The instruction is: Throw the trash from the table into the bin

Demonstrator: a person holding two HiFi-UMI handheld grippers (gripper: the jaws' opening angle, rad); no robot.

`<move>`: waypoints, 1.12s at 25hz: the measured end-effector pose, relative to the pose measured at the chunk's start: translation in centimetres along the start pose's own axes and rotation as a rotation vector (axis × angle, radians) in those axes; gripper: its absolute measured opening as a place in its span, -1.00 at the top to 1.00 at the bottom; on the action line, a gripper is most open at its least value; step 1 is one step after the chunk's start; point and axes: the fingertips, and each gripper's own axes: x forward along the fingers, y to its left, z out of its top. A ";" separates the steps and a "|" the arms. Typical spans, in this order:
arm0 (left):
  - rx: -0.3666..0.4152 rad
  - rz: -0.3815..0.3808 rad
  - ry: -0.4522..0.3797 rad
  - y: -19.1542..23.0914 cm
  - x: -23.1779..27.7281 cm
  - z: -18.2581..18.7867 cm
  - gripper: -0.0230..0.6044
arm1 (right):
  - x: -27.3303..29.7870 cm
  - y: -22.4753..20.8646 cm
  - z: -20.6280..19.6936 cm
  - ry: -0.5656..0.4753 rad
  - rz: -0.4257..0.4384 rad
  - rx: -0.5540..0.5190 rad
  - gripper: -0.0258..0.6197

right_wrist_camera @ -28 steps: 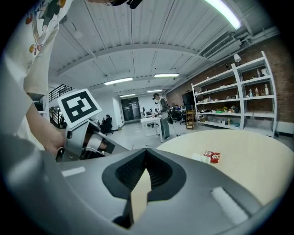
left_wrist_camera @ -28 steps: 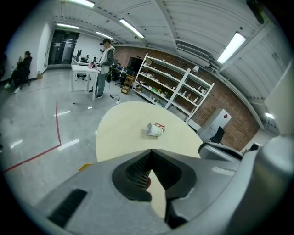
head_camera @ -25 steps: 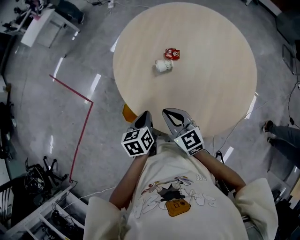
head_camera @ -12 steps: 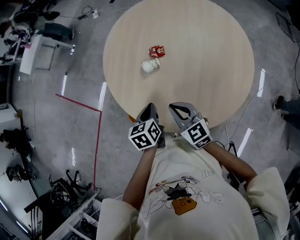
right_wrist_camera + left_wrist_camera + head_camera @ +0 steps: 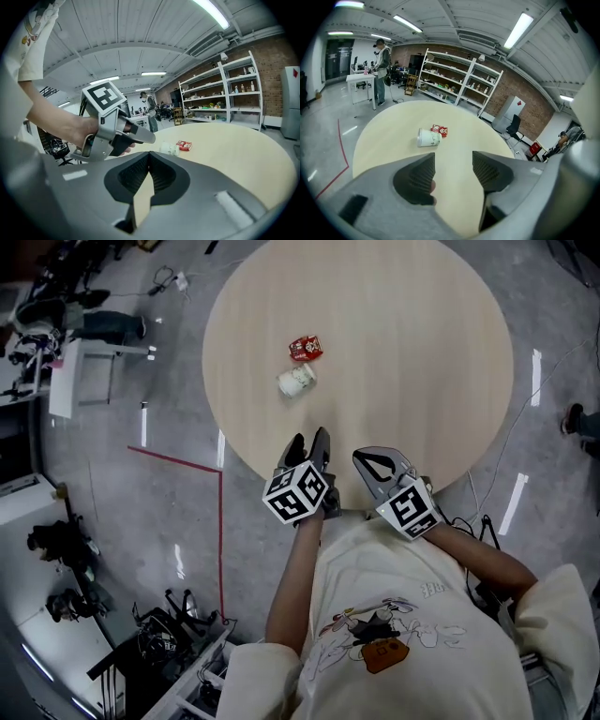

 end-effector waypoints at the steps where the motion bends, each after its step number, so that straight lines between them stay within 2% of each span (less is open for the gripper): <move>1: -0.006 -0.002 -0.004 0.2 0.6 0.4 0.10 | -0.2 -0.3 0.0 0.004 -0.003 0.000 0.90; 4: -0.021 0.004 0.005 1.5 2.6 1.6 0.06 | -0.8 -1.3 0.1 0.012 -0.011 0.002 0.90; 8: -0.003 0.022 0.041 4.4 5.3 2.5 0.04 | -1.4 -2.4 -0.6 0.028 -0.017 -0.002 0.90; 12: -0.027 -0.033 0.067 5.9 7.9 3.3 -0.02 | -2.0 -3.7 -1.0 0.051 -0.030 0.004 0.90; 16: -0.008 -0.028 0.096 7.6 10.2 3.3 -0.08 | -1.6 -4.6 -2.0 0.066 -0.041 0.021 0.90; 23: -0.039 -0.091 0.115 8.1 13.1 3.8 -0.08 | -1.1 -5.3 -2.5 0.085 -0.045 0.030 0.90; 28: -0.016 -0.125 0.155 8.2 15.5 3.9 -0.04 | -0.6 -5.8 -3.3 0.108 -0.044 0.039 0.90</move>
